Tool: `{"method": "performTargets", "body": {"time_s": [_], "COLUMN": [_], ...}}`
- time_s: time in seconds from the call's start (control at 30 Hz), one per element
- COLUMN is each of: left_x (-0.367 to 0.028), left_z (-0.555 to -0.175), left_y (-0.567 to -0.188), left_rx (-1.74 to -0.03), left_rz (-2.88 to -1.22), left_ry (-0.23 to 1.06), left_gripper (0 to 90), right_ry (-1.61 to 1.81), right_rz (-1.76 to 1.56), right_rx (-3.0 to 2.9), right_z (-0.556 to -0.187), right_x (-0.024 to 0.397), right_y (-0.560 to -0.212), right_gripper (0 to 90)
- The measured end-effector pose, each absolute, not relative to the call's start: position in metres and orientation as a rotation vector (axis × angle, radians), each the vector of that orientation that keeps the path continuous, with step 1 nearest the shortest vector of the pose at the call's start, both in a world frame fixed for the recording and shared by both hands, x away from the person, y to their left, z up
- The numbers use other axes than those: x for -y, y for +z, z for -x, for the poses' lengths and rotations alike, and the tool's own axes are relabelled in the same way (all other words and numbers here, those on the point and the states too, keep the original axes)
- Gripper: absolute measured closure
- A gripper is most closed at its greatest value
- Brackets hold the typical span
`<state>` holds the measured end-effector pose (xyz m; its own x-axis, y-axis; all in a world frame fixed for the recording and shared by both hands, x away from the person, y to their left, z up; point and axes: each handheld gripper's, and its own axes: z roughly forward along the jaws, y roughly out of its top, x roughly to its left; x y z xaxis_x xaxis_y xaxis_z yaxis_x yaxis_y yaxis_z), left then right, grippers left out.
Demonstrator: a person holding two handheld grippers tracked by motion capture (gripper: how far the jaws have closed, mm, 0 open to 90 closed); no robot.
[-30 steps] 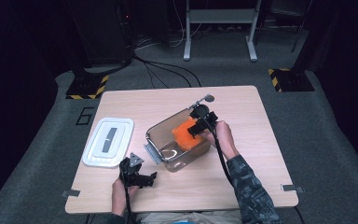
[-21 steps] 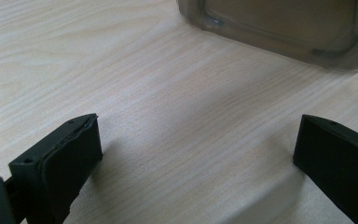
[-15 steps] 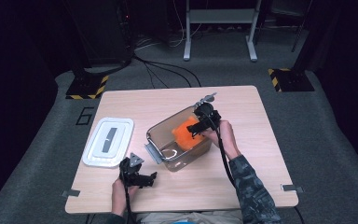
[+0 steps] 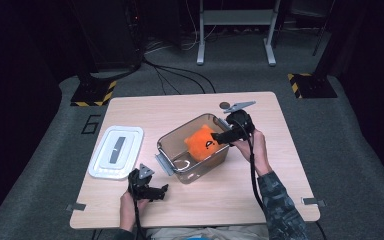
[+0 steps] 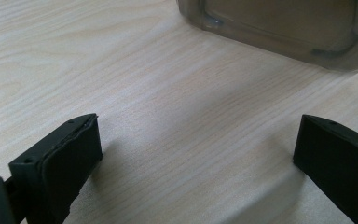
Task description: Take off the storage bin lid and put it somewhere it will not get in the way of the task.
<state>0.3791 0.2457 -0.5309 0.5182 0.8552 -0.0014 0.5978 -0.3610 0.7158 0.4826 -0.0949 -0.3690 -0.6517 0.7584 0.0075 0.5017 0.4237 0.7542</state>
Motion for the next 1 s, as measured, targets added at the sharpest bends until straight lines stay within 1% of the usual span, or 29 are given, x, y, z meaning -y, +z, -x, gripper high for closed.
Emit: {"method": "performTargets", "body": {"time_s": [0.1, 0.47, 1.0], "left_x": [-0.246, -0.246, -0.247], "left_z": [-0.379, -0.379, -0.379], "left_y": [-0.531, -0.530, -0.530], "left_rx": [-1.180, -1.173, -1.166], "left_rz": [-2.089, -2.103, -2.109], "left_ry": [0.494, 0.493, 0.497], "left_gripper": [0.7, 0.7, 0.7], "right_ry": [1.095, 1.145, 1.130], "right_rz": [-1.095, -1.178, -1.336], "right_rx": [-2.319, -2.206, -2.140], "right_z": [-0.476, -0.453, -0.431], "right_x": [0.108, 0.155, 0.207], "right_y": [-0.370, -0.387, -0.444], "right_gripper": [0.0, 0.0, 0.0]}}
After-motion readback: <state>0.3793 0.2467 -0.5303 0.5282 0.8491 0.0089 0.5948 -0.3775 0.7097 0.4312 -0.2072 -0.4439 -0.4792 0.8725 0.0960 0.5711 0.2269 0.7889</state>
